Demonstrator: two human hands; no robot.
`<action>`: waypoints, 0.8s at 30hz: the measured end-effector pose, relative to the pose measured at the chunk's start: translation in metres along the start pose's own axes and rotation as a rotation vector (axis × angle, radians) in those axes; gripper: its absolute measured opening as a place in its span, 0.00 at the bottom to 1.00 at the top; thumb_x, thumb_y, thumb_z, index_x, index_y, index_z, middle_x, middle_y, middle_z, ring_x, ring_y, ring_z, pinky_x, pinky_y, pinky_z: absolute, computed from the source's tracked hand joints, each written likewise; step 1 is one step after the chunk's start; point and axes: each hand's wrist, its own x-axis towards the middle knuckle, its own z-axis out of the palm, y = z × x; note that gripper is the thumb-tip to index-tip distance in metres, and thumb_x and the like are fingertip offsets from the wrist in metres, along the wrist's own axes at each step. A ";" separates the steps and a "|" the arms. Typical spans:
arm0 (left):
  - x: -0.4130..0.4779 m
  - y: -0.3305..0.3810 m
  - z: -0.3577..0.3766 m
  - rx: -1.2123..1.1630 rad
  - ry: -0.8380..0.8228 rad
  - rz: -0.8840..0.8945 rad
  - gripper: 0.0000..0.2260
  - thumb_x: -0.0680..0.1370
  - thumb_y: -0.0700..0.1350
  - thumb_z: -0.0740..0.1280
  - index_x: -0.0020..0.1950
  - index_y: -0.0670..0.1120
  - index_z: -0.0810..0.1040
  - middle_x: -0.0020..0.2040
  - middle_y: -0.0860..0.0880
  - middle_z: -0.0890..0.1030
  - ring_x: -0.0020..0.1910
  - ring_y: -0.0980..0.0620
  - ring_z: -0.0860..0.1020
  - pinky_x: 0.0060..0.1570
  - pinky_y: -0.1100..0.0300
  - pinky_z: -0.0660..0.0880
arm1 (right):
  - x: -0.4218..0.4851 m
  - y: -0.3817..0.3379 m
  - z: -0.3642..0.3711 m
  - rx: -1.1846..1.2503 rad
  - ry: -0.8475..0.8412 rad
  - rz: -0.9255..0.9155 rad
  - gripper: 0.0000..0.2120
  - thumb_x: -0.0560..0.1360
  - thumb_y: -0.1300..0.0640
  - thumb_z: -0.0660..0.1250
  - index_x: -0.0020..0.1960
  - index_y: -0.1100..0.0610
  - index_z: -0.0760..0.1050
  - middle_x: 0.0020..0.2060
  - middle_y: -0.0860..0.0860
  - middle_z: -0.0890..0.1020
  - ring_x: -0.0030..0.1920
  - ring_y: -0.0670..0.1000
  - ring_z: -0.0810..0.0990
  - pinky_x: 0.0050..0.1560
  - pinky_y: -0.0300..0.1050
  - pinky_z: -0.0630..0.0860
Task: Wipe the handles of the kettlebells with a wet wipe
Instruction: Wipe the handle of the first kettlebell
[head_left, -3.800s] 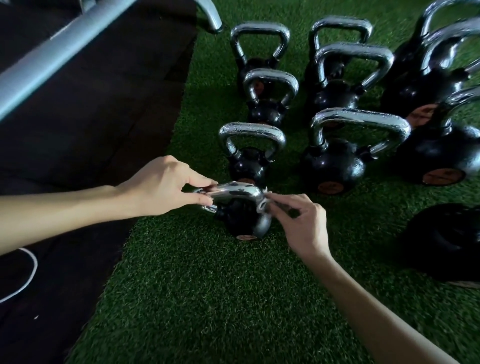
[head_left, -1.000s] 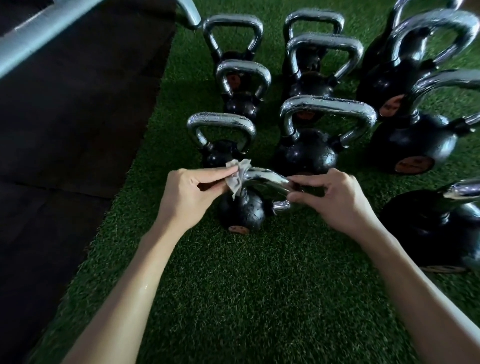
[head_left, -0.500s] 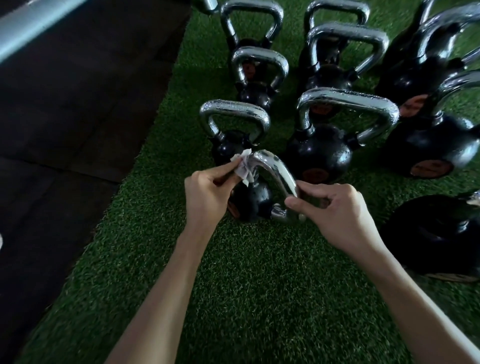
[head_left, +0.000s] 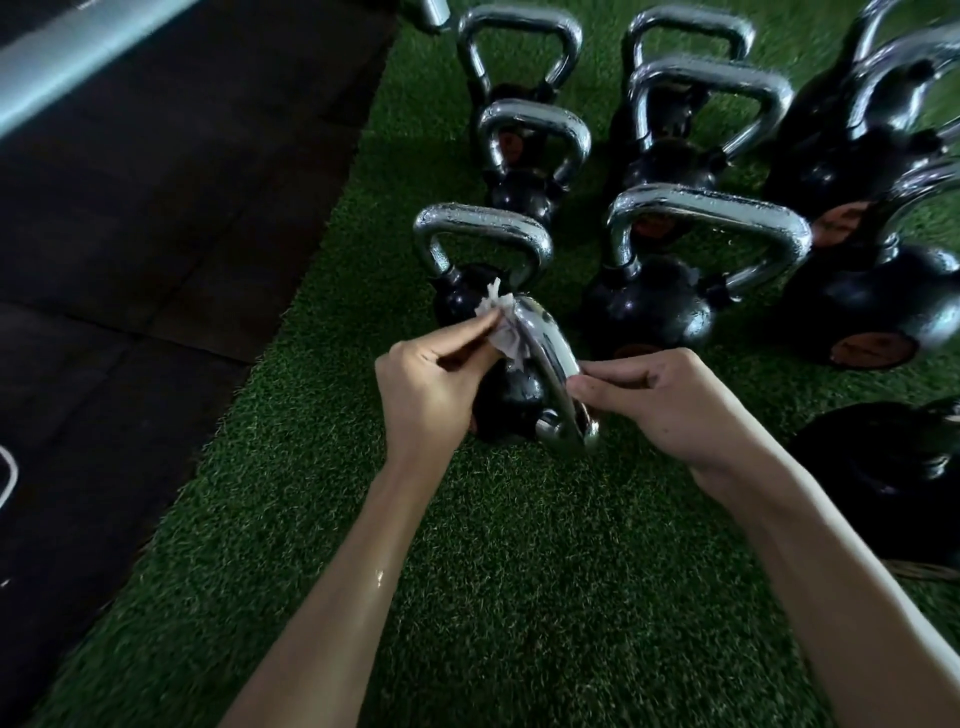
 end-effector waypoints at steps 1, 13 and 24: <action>-0.006 0.003 0.002 -0.021 -0.008 0.012 0.14 0.74 0.43 0.77 0.59 0.44 0.85 0.54 0.54 0.86 0.52 0.60 0.85 0.52 0.55 0.83 | 0.001 -0.001 -0.001 0.000 -0.005 0.011 0.09 0.71 0.50 0.77 0.51 0.44 0.86 0.43 0.36 0.86 0.46 0.30 0.81 0.48 0.30 0.69; -0.025 0.002 0.007 -0.096 -0.036 -0.111 0.14 0.74 0.45 0.77 0.58 0.46 0.85 0.51 0.57 0.87 0.45 0.57 0.86 0.41 0.60 0.83 | 0.018 -0.015 0.001 0.011 -0.069 0.100 0.13 0.67 0.47 0.78 0.50 0.50 0.88 0.42 0.46 0.88 0.34 0.42 0.75 0.41 0.40 0.70; -0.058 -0.007 0.015 -0.106 -0.049 -0.090 0.13 0.72 0.44 0.78 0.55 0.52 0.84 0.47 0.63 0.86 0.42 0.58 0.85 0.36 0.62 0.81 | 0.029 -0.027 -0.004 -0.118 -0.135 0.127 0.11 0.68 0.46 0.77 0.48 0.49 0.88 0.42 0.45 0.88 0.47 0.51 0.76 0.46 0.47 0.70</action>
